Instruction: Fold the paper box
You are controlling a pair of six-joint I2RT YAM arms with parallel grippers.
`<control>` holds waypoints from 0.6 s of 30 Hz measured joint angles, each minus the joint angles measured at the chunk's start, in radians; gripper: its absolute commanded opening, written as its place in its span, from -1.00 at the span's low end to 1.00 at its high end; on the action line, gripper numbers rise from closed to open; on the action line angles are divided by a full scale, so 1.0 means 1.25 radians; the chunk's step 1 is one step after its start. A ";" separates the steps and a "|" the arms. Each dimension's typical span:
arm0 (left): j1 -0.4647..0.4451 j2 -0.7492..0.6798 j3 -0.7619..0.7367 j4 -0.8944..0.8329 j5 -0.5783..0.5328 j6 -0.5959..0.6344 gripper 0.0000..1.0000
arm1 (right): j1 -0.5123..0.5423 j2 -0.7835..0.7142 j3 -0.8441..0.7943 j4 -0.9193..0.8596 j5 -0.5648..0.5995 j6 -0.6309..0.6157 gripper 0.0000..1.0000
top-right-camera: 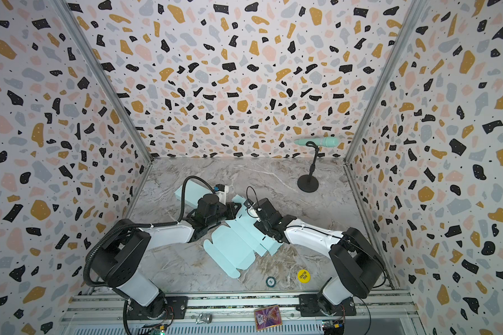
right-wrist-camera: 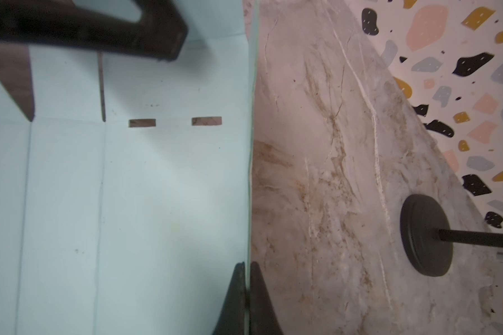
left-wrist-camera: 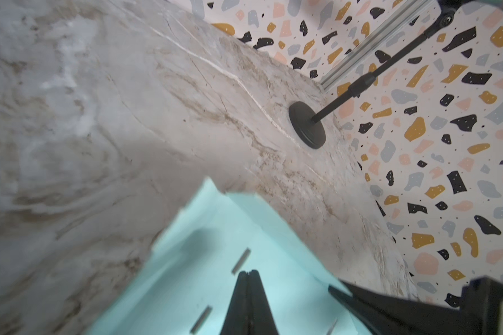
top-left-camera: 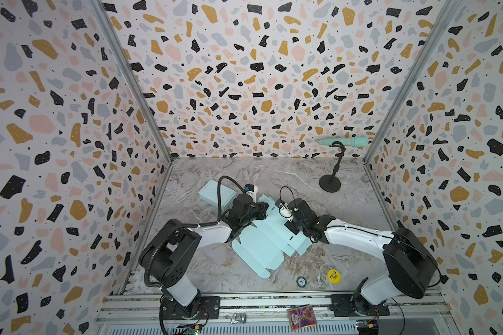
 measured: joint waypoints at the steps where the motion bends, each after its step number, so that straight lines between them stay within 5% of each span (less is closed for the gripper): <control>1: -0.003 -0.009 -0.007 -0.004 0.000 0.001 -1.00 | 0.002 0.001 0.001 0.011 0.004 -0.011 -1.00; 10: 0.035 -0.091 -0.038 -0.027 -0.004 0.016 -1.00 | 0.027 0.001 0.006 0.095 0.016 -0.129 -1.00; 18: 0.128 0.007 -0.025 -0.001 0.029 0.023 -1.00 | 0.046 -0.020 -0.008 0.125 -0.028 -0.168 -1.00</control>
